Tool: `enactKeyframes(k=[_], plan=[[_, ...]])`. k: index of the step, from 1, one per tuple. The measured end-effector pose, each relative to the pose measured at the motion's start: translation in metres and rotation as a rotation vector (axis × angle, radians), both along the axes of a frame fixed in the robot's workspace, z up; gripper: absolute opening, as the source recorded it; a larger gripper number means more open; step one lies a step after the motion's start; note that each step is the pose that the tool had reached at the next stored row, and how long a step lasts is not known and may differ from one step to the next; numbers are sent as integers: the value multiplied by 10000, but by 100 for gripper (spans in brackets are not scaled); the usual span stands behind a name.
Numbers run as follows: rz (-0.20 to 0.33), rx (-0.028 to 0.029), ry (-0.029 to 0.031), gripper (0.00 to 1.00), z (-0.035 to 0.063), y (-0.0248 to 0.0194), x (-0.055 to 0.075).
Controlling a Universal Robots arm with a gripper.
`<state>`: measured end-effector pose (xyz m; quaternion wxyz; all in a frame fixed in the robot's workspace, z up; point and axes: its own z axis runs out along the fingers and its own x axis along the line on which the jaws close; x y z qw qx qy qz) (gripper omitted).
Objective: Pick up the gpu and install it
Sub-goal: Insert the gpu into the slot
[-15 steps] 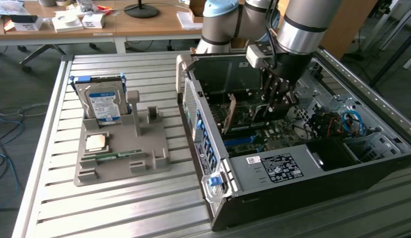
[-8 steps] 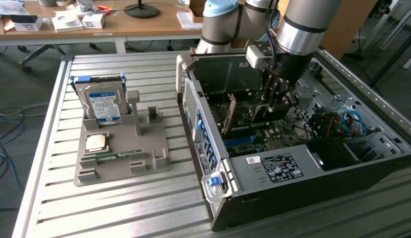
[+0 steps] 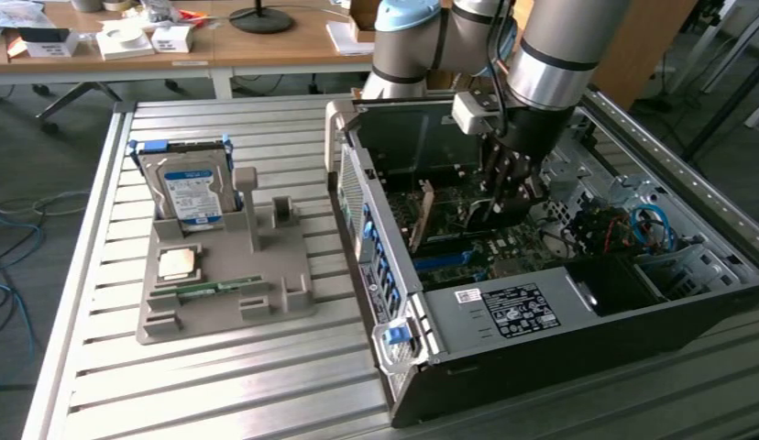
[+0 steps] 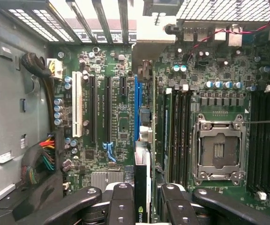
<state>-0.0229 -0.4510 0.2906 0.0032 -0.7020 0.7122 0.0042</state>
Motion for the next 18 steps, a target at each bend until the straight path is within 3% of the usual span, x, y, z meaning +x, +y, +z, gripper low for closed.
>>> enactKeyframes(k=[18], plan=[[2, 0, -31, 27, -2, -12, -110]])
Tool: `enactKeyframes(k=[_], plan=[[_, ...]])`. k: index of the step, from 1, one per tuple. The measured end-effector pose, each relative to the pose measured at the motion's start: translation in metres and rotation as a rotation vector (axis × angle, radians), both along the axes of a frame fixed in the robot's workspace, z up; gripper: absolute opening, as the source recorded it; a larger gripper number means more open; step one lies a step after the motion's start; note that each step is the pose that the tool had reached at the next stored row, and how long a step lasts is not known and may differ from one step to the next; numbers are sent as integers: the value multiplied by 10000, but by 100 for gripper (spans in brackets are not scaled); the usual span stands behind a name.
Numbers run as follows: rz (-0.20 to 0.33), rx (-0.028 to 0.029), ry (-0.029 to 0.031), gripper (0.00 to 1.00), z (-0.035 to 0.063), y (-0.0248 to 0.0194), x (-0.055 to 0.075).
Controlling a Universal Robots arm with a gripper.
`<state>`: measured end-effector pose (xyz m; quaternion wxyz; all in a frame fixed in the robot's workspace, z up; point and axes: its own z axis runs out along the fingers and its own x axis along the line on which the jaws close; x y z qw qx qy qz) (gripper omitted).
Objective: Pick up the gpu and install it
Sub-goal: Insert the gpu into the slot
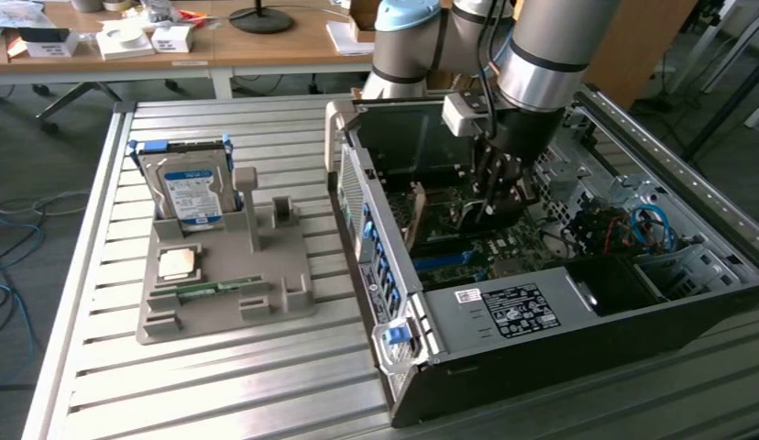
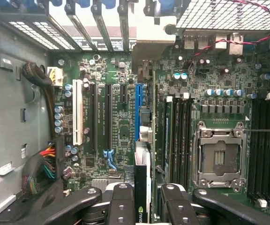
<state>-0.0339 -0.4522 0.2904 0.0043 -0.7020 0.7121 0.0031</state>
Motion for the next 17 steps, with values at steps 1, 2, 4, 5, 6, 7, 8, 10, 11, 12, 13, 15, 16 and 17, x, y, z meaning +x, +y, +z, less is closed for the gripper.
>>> enactKeyframes(k=[1, 2, 4, 5, 6, 7, 8, 10, 11, 12, 13, 15, 16, 17], plan=[[1, 1, -2, 27, -1, -8, 0], [2, 1, -4, 27, -1, -15, 0], [5, 1, -10, 27, -4, -29, 0], [7, 0, -12, 27, -5, -36, 0], [7, 0, -15, 27, -6, -42, -1], [8, 2, -20, 27, -7, -44, -3], [12, 5, -29, 27, -13, -44, -6], [19, 4, -52, 27, -31, -44, -15], [23, 5, -63, 27, -39, -44, -19], [27, 4, -72, 27, -47, -45, -25], [30, 5, -79, 27, -53, -44, -30], [37, 5, -92, 27, -65, -44, -41], [41, 4, -99, 27, -70, -45, -47], [46, 4, -106, 27, -72, -45, -52]])
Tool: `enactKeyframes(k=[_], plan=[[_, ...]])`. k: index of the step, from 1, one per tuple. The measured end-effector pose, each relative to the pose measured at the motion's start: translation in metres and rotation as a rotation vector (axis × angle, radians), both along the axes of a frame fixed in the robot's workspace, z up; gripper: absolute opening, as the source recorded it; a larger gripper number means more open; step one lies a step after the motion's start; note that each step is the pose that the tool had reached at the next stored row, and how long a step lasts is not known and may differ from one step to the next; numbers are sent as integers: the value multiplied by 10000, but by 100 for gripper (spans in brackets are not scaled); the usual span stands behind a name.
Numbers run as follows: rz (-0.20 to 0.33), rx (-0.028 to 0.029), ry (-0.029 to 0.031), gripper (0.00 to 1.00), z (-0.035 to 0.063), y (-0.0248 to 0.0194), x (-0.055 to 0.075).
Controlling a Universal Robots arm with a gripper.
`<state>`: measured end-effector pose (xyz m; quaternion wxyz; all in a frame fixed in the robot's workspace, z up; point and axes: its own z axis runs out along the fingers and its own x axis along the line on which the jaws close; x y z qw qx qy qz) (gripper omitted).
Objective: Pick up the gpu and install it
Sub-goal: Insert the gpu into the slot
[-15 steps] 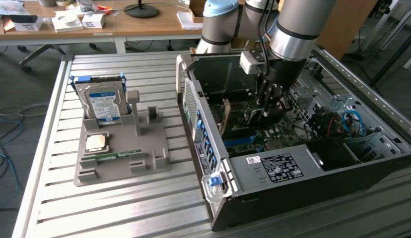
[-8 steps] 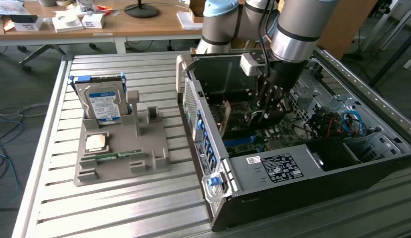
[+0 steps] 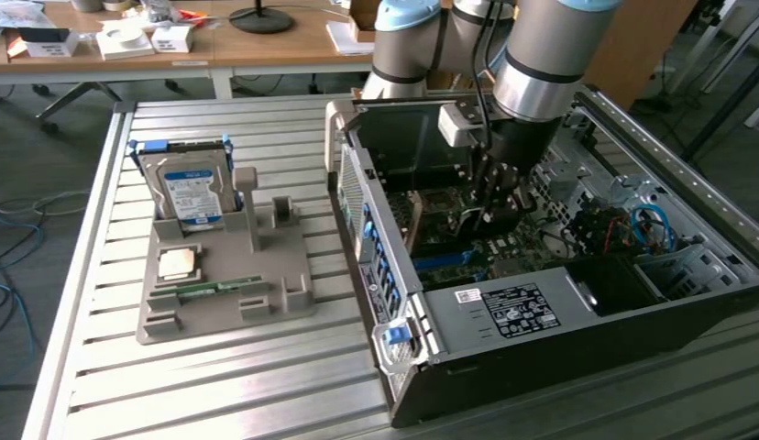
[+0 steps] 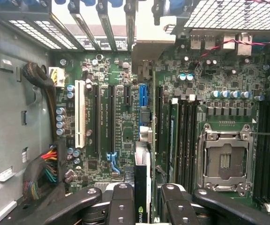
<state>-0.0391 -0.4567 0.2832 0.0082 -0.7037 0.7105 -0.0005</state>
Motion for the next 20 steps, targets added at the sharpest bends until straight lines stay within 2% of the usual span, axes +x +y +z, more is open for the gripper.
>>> enactKeyframes(k=[7, 20], plan=[[14, 3, -26, 27, -13, -3, -54], [31, 0, -41, 27, -114, -23, -101]])
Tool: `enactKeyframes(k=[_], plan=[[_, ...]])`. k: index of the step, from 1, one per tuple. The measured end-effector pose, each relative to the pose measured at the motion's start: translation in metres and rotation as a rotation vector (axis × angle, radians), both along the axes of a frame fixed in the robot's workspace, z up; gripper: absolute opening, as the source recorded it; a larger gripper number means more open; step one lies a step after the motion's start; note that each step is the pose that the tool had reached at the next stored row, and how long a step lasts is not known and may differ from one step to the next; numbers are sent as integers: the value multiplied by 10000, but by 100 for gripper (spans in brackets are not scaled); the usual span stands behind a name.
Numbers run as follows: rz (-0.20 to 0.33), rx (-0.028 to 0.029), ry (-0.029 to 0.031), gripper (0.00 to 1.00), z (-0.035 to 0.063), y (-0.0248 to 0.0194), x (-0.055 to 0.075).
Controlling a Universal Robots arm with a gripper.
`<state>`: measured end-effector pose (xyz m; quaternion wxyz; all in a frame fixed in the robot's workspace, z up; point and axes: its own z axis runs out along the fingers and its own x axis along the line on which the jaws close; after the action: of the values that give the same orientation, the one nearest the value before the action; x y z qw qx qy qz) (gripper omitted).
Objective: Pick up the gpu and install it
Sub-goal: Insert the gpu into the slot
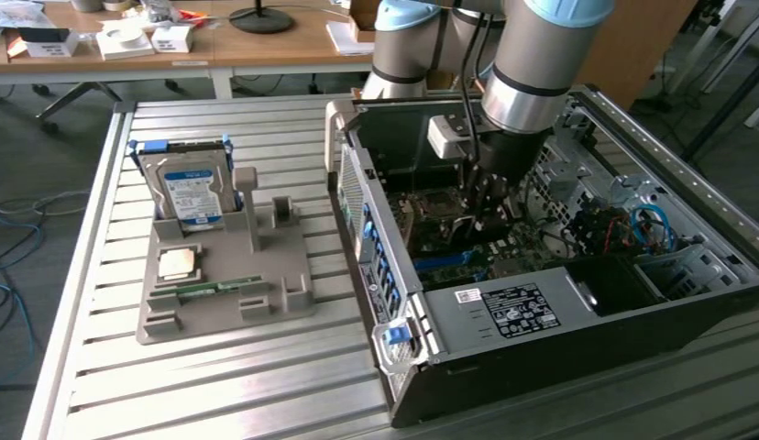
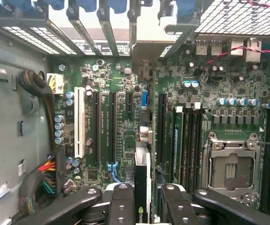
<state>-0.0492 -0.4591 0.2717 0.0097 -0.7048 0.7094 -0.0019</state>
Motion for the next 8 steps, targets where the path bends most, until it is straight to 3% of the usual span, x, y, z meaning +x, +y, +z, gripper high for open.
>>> enactKeyframes(k=[8], plan=[[-1, 3, -2, 27, -7, 0, -53]])
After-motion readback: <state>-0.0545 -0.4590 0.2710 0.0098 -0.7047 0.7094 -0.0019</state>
